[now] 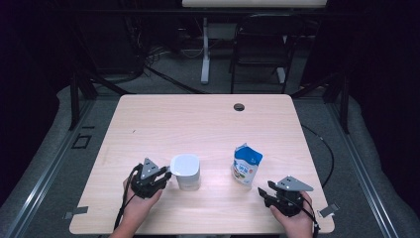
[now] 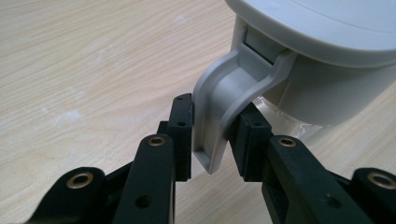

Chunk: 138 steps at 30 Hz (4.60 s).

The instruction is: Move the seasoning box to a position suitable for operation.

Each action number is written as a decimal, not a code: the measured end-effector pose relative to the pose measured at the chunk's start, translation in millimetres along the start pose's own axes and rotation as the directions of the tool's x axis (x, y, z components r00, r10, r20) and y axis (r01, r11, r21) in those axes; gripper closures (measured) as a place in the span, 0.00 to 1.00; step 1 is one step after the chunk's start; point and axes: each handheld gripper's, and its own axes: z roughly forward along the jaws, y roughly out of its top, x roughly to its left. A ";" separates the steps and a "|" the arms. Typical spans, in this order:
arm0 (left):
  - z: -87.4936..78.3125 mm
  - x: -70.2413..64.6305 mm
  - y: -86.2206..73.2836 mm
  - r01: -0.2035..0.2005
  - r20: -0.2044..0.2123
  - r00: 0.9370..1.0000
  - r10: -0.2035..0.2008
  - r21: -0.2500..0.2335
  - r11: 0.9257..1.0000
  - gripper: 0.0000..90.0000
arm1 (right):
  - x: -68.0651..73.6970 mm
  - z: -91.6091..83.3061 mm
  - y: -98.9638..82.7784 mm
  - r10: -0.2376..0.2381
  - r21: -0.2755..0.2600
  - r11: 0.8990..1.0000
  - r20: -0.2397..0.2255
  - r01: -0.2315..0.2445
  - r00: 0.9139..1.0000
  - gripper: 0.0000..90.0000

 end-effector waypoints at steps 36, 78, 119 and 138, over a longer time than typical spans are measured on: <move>-30.3 -44.4 -17.8 0.006 0.031 0.999 -0.007 0.039 0.999 0.81 | 11.6 -0.9 5.5 -0.048 -0.035 0.998 -0.017 0.048 0.999 0.61; -43.7 -43.0 -27.8 0.021 0.141 0.990 -0.023 0.016 1.000 0.66 | 102.5 4.9 17.5 -0.196 -0.031 0.981 -0.195 0.193 0.961 0.52; -43.2 -65.9 -33.1 -0.024 0.183 0.983 0.018 0.031 0.999 0.71 | 152.8 32.0 13.6 -0.273 -0.050 0.962 -0.241 0.269 0.931 0.46; -66.1 -53.5 -24.2 0.013 0.175 0.985 -0.005 -0.046 0.999 0.69 | 146.3 32.4 15.1 -0.282 -0.058 0.959 -0.218 0.276 0.934 0.58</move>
